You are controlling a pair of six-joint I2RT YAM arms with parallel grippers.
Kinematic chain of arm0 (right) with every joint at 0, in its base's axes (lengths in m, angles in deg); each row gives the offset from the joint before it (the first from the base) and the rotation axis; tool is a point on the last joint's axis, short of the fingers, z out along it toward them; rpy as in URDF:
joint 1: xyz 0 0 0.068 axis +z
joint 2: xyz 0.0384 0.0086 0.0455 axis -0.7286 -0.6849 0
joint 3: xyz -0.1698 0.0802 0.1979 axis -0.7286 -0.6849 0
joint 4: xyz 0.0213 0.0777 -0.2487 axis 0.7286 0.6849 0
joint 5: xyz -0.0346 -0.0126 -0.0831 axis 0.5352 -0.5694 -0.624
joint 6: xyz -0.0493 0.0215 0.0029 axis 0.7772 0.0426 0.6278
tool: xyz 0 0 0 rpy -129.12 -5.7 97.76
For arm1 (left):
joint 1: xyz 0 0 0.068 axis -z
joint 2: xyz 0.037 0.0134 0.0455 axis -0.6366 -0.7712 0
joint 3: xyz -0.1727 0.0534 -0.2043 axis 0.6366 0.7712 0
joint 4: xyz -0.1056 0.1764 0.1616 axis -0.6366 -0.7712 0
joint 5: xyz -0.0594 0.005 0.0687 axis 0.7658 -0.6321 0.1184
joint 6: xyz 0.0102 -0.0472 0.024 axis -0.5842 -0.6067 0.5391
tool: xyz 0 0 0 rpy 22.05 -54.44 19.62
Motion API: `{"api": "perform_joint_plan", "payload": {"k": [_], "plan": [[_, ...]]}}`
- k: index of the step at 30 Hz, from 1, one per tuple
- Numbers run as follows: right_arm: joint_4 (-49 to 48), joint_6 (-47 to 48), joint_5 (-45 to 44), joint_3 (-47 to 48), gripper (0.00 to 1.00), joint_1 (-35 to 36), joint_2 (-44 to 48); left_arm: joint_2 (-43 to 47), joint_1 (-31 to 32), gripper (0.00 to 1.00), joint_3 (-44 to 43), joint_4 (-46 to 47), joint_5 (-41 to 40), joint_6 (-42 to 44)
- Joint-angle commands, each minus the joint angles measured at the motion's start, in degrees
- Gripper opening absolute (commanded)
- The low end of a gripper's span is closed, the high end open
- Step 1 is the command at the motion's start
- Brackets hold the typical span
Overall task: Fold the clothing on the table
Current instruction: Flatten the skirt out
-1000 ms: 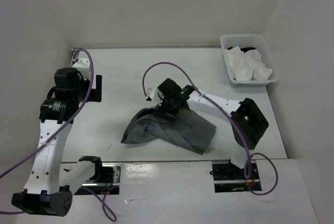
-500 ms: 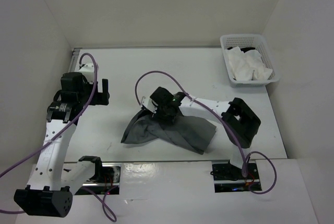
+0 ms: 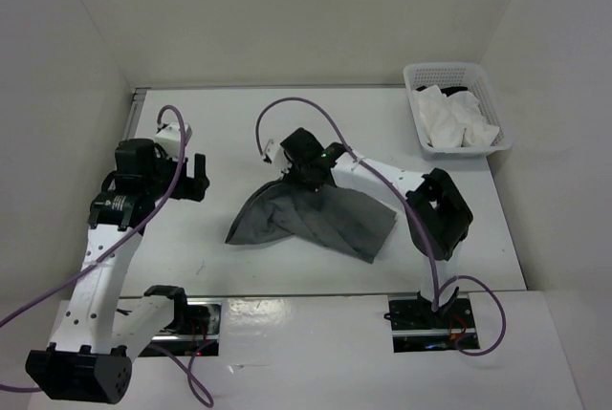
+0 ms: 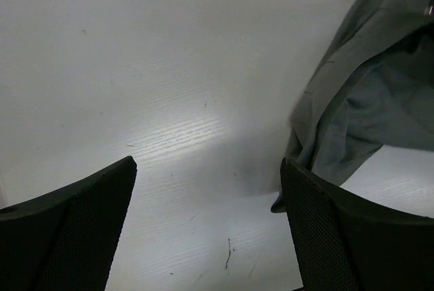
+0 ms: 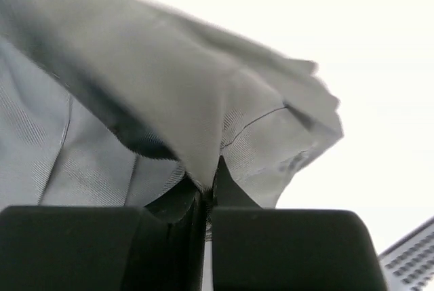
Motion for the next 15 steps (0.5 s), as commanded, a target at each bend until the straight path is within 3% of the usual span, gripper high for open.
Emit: {"api": "perform_joint_plan", "payload": {"k": [1,9,15], "plan": [[0.24,-0.48,0.97,8.15,0.0,-0.6,2.36,-1.29,1.6,0.92,0.92,2.06,4.35,4.49],[-0.37,-2.59,1.42,10.28,0.0,-3.06,1.85,-11.55,9.84,0.78,2.15,6.63,5.5,6.78],[0.33,-5.49,2.57,12.48,0.0,-6.23,-0.53,-16.06,15.92,0.78,2.68,7.15,4.88,11.07]]}}
